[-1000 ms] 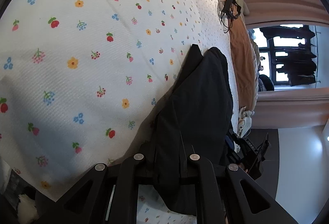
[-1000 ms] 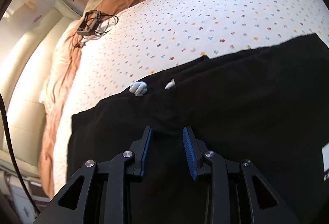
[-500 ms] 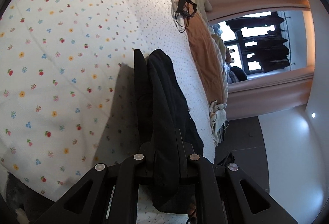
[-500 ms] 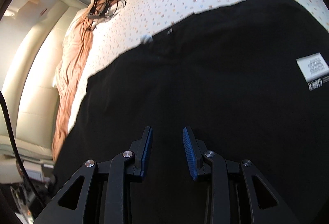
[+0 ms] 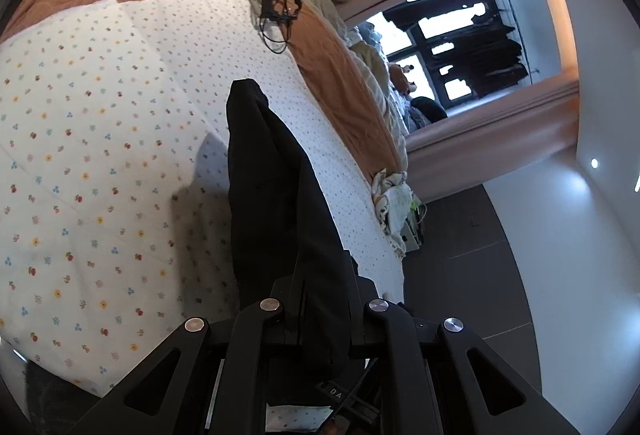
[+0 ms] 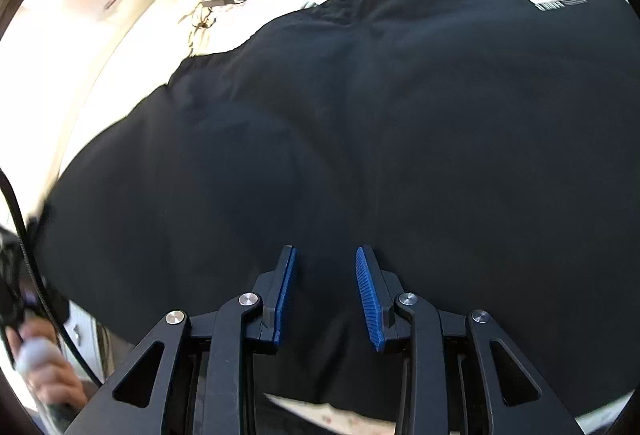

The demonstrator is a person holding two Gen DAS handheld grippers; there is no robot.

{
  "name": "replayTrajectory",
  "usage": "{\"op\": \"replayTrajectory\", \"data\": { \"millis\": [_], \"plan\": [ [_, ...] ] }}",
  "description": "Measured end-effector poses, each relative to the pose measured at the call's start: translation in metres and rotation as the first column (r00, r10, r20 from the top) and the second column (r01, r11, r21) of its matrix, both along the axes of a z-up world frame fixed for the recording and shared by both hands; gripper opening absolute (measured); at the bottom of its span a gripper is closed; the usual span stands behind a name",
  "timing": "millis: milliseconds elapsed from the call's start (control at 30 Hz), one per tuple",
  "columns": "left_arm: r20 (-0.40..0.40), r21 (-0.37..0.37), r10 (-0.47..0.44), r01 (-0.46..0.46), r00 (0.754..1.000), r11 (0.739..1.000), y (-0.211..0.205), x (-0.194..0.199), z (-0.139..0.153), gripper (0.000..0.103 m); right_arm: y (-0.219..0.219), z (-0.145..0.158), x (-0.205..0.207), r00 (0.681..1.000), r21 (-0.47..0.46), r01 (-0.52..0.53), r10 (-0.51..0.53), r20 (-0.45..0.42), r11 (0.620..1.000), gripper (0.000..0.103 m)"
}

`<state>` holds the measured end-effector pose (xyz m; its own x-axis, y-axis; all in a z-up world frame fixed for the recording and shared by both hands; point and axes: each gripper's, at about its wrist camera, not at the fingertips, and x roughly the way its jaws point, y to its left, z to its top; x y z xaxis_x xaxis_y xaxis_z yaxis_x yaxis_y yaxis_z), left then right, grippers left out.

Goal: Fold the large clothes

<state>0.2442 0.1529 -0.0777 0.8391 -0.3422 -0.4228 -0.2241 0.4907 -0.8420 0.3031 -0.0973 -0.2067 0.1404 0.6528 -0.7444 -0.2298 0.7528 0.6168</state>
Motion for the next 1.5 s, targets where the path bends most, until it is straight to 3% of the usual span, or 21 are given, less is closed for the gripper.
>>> {"op": "replayTrajectory", "data": {
  "millis": [133, 267, 500, 633, 833, 1000, 1200, 1367, 1500],
  "plan": [
    [0.003, 0.047, -0.044, 0.043, 0.999, 0.998, -0.021, 0.013, 0.017, 0.012, -0.011, -0.003, -0.019, 1.0, 0.035, 0.015, -0.015, 0.001, 0.999, 0.032],
    [0.004, 0.095, -0.09, 0.089, 0.996, 0.991, -0.048, 0.028, 0.032, 0.012, -0.025, -0.012, -0.035, 0.999, 0.113, 0.043, -0.041, -0.021, 0.993, 0.021],
    [0.005, 0.168, -0.162, 0.159, 0.987, 0.973, -0.094, 0.054, 0.052, 0.012, -0.061, -0.017, -0.036, 0.996, 0.277, 0.087, -0.088, -0.008, 0.957, 0.02],
    [0.0, 0.195, -0.2, 0.196, 0.98, 0.961, -0.12, 0.069, 0.057, 0.012, -0.087, 0.005, -0.045, 0.98, 0.271, 0.11, -0.15, 0.133, 0.956, 0.02],
    [-0.025, 0.202, -0.279, 0.279, 0.96, 0.939, -0.169, 0.099, 0.051, 0.012, -0.137, 0.013, -0.034, 0.945, 0.297, 0.224, -0.281, 0.166, 0.928, 0.021],
    [-0.065, 0.211, -0.368, 0.373, 0.928, 0.903, -0.222, 0.129, 0.034, 0.012, -0.198, 0.006, -0.03, 0.901, 0.384, 0.346, -0.417, 0.118, 0.856, 0.034],
    [-0.17, 0.195, -0.454, 0.481, 0.875, 0.855, -0.28, 0.166, -0.013, 0.012, -0.25, -0.001, -0.042, 0.832, 0.463, 0.466, -0.551, 0.059, 0.754, 0.034],
    [-0.246, 0.183, -0.503, 0.549, 0.828, 0.815, -0.316, 0.171, -0.054, 0.012, -0.272, -0.006, -0.044, 0.809, 0.478, 0.504, -0.587, 0.03, 0.719, 0.034],
    [-0.275, 0.168, -0.514, 0.567, 0.813, 0.807, -0.327, 0.166, -0.069, 0.012, -0.288, -0.009, -0.044, 0.808, 0.479, 0.515, -0.589, 0.007, 0.711, 0.034]
  ]
}}
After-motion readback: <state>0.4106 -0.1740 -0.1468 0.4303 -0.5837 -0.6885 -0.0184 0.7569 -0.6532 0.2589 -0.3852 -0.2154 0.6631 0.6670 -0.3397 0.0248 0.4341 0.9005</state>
